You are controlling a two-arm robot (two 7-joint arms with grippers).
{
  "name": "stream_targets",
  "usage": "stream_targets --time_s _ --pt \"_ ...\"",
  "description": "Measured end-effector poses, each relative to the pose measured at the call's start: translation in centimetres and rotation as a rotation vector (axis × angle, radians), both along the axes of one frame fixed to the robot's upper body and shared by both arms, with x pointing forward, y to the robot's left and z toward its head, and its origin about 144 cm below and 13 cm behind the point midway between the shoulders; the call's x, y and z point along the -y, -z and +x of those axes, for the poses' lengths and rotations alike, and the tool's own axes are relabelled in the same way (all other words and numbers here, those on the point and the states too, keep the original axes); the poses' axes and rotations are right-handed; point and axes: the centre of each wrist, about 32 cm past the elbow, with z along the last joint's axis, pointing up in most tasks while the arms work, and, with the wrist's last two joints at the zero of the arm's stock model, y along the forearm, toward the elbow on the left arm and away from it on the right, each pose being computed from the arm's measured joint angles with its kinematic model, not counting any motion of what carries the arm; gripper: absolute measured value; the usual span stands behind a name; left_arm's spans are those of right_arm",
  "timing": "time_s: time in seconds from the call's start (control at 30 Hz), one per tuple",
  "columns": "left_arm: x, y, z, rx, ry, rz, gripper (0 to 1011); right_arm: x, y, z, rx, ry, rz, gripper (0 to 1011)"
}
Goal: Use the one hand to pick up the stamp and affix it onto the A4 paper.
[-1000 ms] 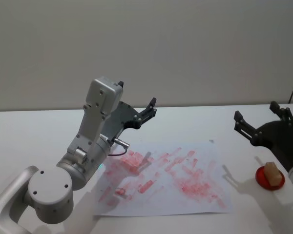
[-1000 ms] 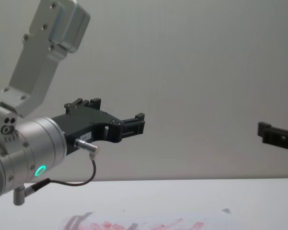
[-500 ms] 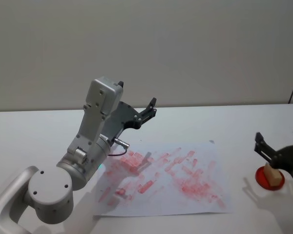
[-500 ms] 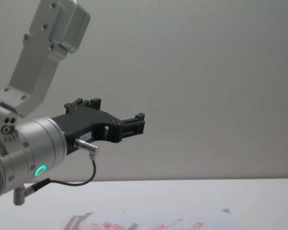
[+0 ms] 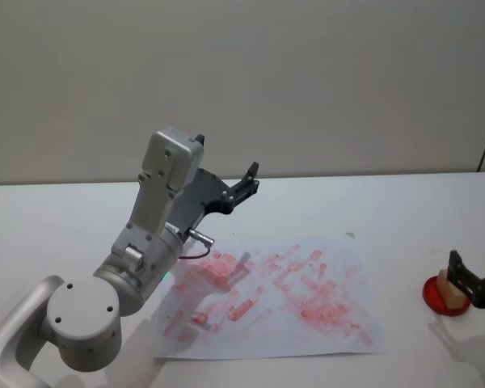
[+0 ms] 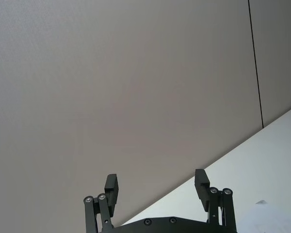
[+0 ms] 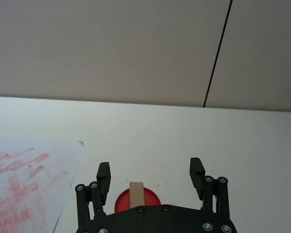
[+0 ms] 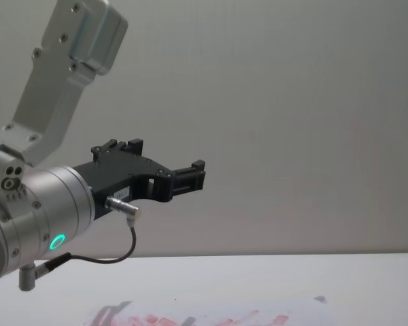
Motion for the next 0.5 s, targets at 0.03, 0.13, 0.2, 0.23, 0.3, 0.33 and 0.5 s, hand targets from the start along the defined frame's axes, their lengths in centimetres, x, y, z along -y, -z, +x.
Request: stream_targets --time_s 0.03,0.13,0.2,0.23,0.3,0.33,0.5 --pt "0.0 0.0 0.0 0.000 0.000 0.000 1001 0.0 0.0 0.0 -0.006 0.001 -0.001 1001" --pt "0.0 0.0 0.0 0.000 0.000 0.000 1001 0.1 0.1 0.0 -0.031 0.003 -0.001 1001" --pt "0.0 0.0 0.0 0.000 0.000 0.000 1001 0.1 0.2 0.0 -0.045 0.002 0.001 1001" --pt "0.0 0.0 0.0 0.000 0.000 0.000 1001 0.1 0.3 0.1 -0.058 0.001 0.004 1001" --pt "0.0 0.0 0.0 0.000 0.000 0.000 1001 0.1 0.5 0.2 -0.078 -0.002 0.010 1001" --pt "0.0 0.0 0.0 0.000 0.000 0.000 1001 0.1 0.6 0.3 -0.086 -0.003 0.013 1001" --pt "0.0 0.0 0.0 0.000 0.000 0.000 1001 0.0 1.2 0.7 -0.129 -0.010 0.029 1001"
